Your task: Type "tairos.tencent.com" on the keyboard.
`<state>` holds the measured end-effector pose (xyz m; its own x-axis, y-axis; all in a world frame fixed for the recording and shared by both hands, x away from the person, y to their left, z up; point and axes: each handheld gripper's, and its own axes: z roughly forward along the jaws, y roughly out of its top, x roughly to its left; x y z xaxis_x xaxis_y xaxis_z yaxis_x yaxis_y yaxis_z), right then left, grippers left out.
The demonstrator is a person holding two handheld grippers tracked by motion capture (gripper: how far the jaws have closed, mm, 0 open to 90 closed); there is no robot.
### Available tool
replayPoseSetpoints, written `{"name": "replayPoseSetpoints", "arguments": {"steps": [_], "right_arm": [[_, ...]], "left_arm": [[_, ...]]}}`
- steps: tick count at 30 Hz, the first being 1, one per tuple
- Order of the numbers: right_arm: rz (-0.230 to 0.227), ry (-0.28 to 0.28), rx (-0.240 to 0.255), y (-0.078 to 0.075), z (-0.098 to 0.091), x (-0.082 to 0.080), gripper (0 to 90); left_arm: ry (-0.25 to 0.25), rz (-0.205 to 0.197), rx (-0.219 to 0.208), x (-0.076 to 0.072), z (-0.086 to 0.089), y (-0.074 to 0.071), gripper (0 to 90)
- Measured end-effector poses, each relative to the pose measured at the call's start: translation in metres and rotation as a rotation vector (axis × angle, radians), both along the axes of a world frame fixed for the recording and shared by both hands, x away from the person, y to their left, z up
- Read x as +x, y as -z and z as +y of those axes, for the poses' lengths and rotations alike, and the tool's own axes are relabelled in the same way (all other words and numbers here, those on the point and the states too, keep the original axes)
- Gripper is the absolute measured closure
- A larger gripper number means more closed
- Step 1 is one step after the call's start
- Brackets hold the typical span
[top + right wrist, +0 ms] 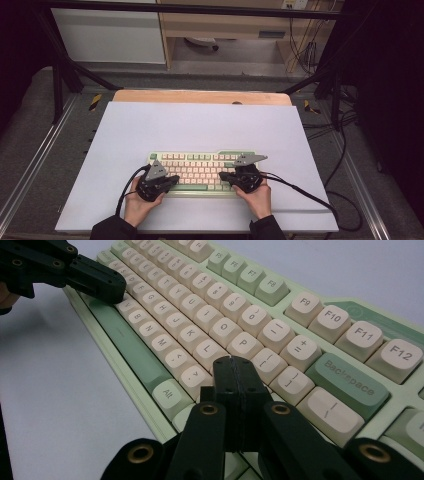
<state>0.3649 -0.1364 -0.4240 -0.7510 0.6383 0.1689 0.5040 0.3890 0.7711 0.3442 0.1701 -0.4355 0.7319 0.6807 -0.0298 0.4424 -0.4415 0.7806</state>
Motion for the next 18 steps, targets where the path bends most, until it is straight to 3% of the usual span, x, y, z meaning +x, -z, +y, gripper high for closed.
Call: {"name": "replayPoseSetpoints", "arguments": {"steps": [6, 18], "right_arm": [[-0.002, -0.001, 0.002, -0.001, 0.000, 0.000, 90.0], [-0.002, -0.001, 0.019, -0.002, 0.002, 0.000, 90.0]], "left_arm": [[0.001, -0.009, -0.014, -0.003, 0.006, -0.004, 89.8], [-0.047, -0.024, -0.045, -0.008, 0.033, -0.012, 89.8]]}}
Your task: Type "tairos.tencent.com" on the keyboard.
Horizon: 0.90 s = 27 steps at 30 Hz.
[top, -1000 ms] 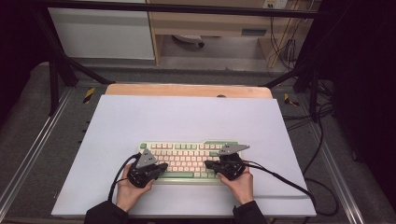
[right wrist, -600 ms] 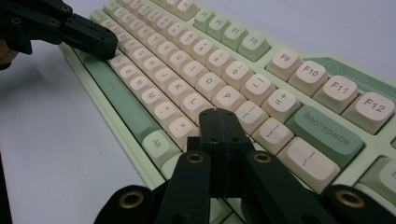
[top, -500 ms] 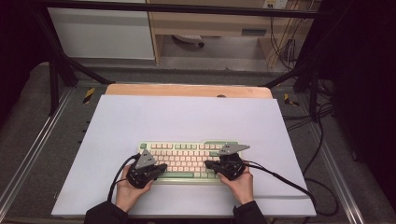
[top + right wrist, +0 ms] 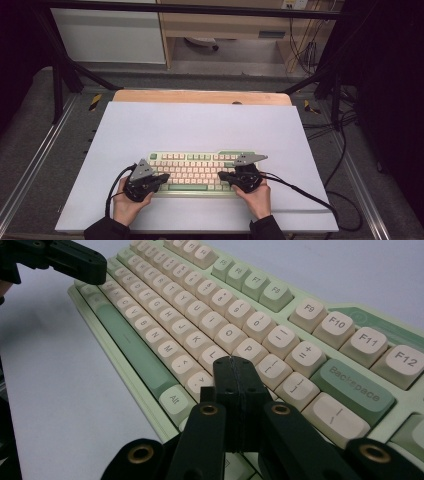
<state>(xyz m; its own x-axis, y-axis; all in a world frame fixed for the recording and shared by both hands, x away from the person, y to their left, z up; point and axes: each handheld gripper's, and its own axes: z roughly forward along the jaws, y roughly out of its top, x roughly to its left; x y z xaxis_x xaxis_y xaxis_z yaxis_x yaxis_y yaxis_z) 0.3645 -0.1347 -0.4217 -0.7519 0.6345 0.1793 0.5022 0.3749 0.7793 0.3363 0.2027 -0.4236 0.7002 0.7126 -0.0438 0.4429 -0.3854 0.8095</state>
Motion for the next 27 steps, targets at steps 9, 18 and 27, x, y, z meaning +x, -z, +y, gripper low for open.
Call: {"name": "replayPoseSetpoints", "arguments": {"steps": [9, 18, 27], "right_arm": [[0.005, -0.003, 0.003, -0.002, 0.008, 0.001, 90.0], [0.001, 0.003, 0.016, -0.004, 0.023, 0.007, 90.0], [-0.005, 0.010, 0.008, -0.002, 0.037, 0.017, 90.0]], "left_arm": [[-0.008, -0.003, -0.003, -0.003, 0.010, -0.001, 89.5], [-0.023, 0.000, -0.021, -0.002, 0.017, -0.001, 89.5], [-0.030, 0.005, -0.027, 0.000, 0.020, -0.001, 89.5]]}}
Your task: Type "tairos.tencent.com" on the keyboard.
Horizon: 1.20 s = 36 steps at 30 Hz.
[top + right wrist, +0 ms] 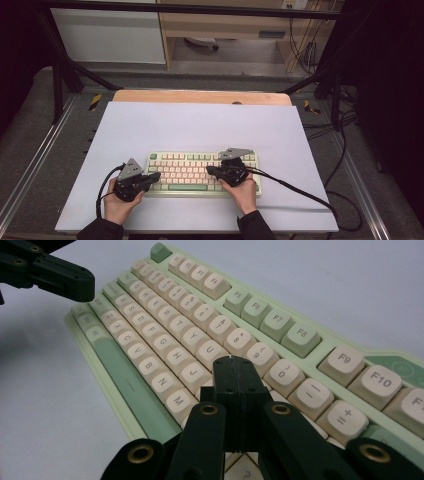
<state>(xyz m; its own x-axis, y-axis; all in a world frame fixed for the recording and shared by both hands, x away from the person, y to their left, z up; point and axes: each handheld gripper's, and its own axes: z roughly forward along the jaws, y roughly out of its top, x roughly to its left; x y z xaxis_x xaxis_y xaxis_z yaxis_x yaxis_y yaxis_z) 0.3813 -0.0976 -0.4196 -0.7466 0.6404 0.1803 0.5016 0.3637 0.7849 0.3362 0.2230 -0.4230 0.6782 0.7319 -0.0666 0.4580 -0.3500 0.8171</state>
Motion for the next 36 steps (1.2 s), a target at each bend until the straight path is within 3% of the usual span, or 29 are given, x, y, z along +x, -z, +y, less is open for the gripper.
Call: {"name": "replayPoseSetpoints", "arguments": {"steps": [9, 15, 36], "right_arm": [[0.002, 0.010, -0.026, 0.003, 0.015, 0.010, 90.0], [0.001, 0.023, -0.060, 0.006, 0.015, 0.012, 90.0], [0.002, 0.022, -0.089, 0.010, 0.015, 0.012, 90.0]], "left_arm": [[0.001, -0.004, -0.002, 0.000, 0.000, 0.000, 89.4], [0.001, -0.004, 0.000, 0.000, 0.000, 0.000, 89.4], [0.001, -0.004, -0.003, 0.000, 0.000, -0.001, 89.4]]}}
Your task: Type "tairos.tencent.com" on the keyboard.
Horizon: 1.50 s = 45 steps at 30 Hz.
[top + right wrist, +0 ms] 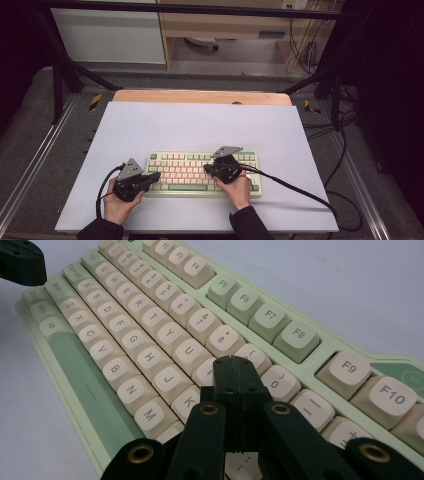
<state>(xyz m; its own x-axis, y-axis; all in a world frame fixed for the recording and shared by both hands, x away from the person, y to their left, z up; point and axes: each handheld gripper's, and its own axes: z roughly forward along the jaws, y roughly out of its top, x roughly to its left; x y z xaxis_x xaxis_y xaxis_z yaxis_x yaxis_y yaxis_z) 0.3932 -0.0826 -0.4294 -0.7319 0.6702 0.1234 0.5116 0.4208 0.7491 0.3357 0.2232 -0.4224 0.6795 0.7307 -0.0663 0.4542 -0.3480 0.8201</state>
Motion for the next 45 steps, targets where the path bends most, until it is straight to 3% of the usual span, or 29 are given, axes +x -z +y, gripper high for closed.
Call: {"name": "replayPoseSetpoints", "arguments": {"steps": [18, 28, 45], "right_arm": [[-0.015, -0.044, 0.039, -0.015, -0.004, -0.016, 90.0], [0.010, -0.064, 0.072, -0.010, 0.002, -0.022, 90.0], [0.028, -0.076, 0.074, 0.000, 0.008, -0.025, 90.0]], "left_arm": [[-0.002, 0.000, -0.002, 0.001, -0.001, 0.000, 89.2], [0.000, 0.001, -0.003, 0.001, -0.001, 0.000, 89.2], [0.002, -0.004, -0.003, 0.000, -0.001, 0.000, 89.2]]}}
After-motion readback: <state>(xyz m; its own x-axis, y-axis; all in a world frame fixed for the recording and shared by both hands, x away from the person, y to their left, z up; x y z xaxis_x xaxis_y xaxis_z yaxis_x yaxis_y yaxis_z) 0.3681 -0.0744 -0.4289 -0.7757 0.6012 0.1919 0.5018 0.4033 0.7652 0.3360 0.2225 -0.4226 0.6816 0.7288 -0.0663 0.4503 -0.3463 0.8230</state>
